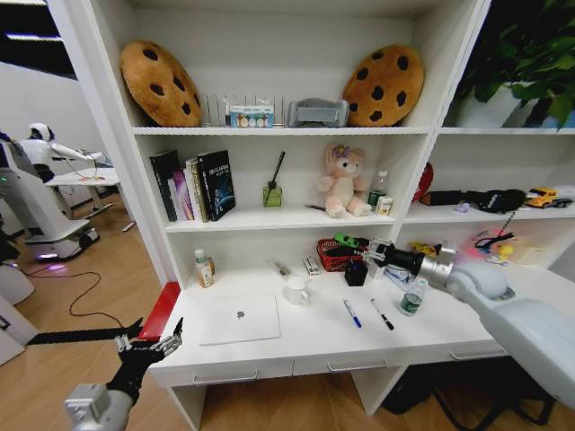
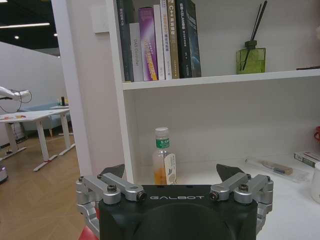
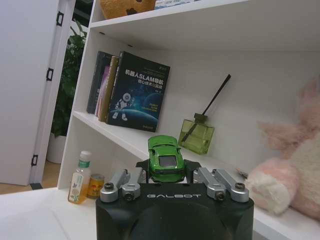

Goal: Organize the objects on the table.

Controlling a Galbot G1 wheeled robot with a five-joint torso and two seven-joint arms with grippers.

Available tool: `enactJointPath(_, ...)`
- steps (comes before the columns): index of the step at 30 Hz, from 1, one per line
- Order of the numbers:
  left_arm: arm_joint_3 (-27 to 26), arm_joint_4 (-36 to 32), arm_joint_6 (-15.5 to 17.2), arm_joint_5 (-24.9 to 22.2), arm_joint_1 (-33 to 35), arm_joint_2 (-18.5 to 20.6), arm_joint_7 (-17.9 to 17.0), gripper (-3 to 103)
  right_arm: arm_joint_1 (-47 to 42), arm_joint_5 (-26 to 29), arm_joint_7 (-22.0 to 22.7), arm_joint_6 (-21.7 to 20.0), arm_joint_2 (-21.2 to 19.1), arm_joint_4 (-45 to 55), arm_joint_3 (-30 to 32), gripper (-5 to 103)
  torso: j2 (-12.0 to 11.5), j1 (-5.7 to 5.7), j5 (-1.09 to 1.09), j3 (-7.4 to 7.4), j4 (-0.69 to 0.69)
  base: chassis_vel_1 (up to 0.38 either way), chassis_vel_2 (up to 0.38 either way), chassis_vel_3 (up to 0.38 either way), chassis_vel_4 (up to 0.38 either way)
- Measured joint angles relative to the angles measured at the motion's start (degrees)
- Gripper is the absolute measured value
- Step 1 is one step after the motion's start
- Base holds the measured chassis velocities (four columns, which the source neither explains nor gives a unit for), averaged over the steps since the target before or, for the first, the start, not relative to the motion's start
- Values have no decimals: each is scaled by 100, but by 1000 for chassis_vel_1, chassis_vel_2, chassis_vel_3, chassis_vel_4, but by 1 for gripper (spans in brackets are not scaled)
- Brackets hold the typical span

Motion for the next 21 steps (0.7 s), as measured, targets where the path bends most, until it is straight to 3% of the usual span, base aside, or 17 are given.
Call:
enactJointPath(1, 0, -1, -1, 0, 0, 0, 2, 100, 979, 99, 26, -84, 225, -352, -779, 36, 0, 1, 0, 1, 1, 0, 0, 0, 0)
enactJointPath(3, 0, 1, 0, 0, 1, 0, -4, 100, 2041, 140, -11, -151, 786, -928, -1723, 36, 0, 0, -4, 0, 1, 0, 0, 0, 0)
enactJointPath(4, 0, 1, 0, 0, 1, 0, -4, 100, 2041, 140, -11, -151, 786, -928, -1723, 36, 0, 0, -4, 0, 1, 0, 0, 0, 0)
enactJointPath(5, 0, 0, -1, 0, 0, 0, 1, 100, 2532, 155, -83, -190, 1227, -1427, -2182, 36, -1, 1, -2, 1, 8, 0, 0, 0, 0)
enactJointPath(6, 0, 0, -1, 0, 1, 1, 1, 100, 2778, 156, -119, -210, 1514, -1762, -2421, 36, -1, 1, -1, 1, 2, 0, 0, 0, 0)
enactJointPath(9, 0, 0, -1, 0, 1, 0, 2, 100, 3087, 166, -187, -233, 1871, -2230, -2686, 36, -2, 2, 0, 2, 8, 0, 0, 0, 0)
enactJointPath(11, -1, 0, -1, 0, 1, 0, -2, 100, 3554, 153, -335, -300, 2334, -3066, -3011, 36, -1, 2, -4, 1, 3, 0, 0, 0, 0)
enactJointPath(13, 0, 0, -1, 0, 0, 0, 1, 100, 3685, 143, -428, -308, 2481, -3337, -3109, 36, -1, 3, -3, 1, 2, 0, 0, 0, 0)
enactJointPath(16, 0, 0, -1, 0, 1, 0, 3, 100, 4117, 54, -782, -318, 3022, -4445, -3480, 36, -1, 2, -2, 1, -2, 0, 0, 0, 0)
enactJointPath(21, 0, -1, -1, 0, 1, 0, 1, 100, 4308, -80, -968, -326, 3413, -4976, -3823, 36, -1, 1, -1, 1, -1, 0, 0, 0, 0)
